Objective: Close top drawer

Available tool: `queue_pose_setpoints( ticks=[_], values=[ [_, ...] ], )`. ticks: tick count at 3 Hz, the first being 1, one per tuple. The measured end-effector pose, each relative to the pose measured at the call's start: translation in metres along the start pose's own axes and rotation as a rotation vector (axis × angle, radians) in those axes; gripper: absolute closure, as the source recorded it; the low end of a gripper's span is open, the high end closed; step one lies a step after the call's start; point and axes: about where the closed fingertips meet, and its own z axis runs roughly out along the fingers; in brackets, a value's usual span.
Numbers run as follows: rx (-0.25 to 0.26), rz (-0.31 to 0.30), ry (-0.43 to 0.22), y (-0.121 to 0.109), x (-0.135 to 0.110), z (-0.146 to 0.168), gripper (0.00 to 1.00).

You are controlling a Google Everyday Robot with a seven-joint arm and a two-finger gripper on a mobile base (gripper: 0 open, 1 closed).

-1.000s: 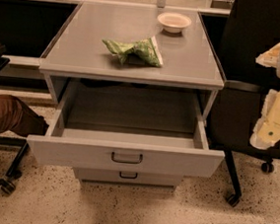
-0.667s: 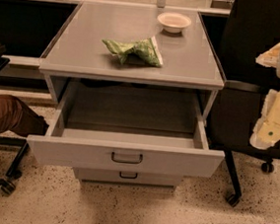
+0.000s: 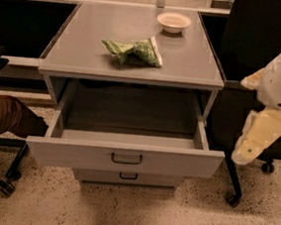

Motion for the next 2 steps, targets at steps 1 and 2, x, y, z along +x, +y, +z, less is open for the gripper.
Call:
queue_pose_setpoints(
  ticks=[1, 2],
  values=[
    [-0.092, 0.026, -0.033, 0.02, 0.0082, 0.047, 0.0],
    [-0.092, 0.026, -0.033, 0.02, 0.0081, 0.0471, 0.0]
  ],
)
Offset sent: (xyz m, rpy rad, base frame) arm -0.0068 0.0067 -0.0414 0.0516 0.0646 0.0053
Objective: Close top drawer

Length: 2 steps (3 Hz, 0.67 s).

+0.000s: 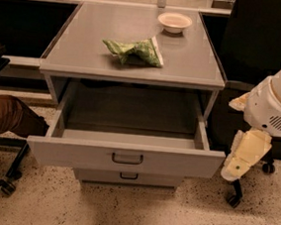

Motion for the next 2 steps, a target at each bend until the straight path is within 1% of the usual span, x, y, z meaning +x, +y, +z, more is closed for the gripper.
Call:
queue_pose_setpoints(
  ticks=[1, 2],
  values=[
    [-0.013, -0.011, -0.021, 0.004, -0.001, 0.007, 0.0],
    [-0.105, -0.035, -0.067, 0.024, -0.003, 0.054, 0.0]
  ],
)
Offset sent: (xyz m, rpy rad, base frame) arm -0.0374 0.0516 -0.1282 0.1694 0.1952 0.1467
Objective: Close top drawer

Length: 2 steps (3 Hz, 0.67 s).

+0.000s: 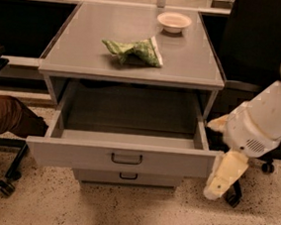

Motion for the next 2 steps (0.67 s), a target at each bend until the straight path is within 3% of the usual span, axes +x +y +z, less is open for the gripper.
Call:
queue_pose_setpoints(
  ticks=[1, 2],
  values=[
    [-0.163, -0.054, -0.052, 0.025, -0.003, 0.063, 0.0],
    [-0.28, -0.107, -0.094, 0.037, -0.004, 0.113, 0.0]
  ],
)
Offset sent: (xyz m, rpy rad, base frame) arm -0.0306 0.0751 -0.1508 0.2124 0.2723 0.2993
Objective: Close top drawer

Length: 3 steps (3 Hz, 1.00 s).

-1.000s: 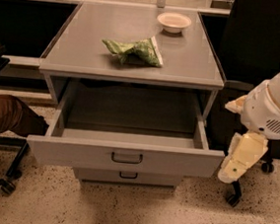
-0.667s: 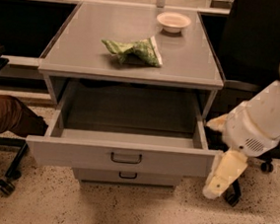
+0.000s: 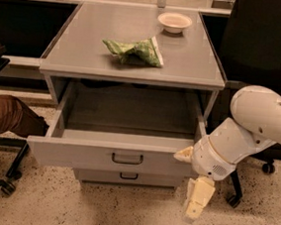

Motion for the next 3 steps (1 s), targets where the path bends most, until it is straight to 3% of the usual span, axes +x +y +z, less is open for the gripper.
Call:
queue_pose_setpoints(
  ticks=[1, 3],
  values=[
    [0.0, 0.0, 0.0, 0.0, 0.0, 0.0, 0.0],
    [0.02, 0.018, -0.044, -0.036, 0.029, 0.021, 0.0]
  ],
)
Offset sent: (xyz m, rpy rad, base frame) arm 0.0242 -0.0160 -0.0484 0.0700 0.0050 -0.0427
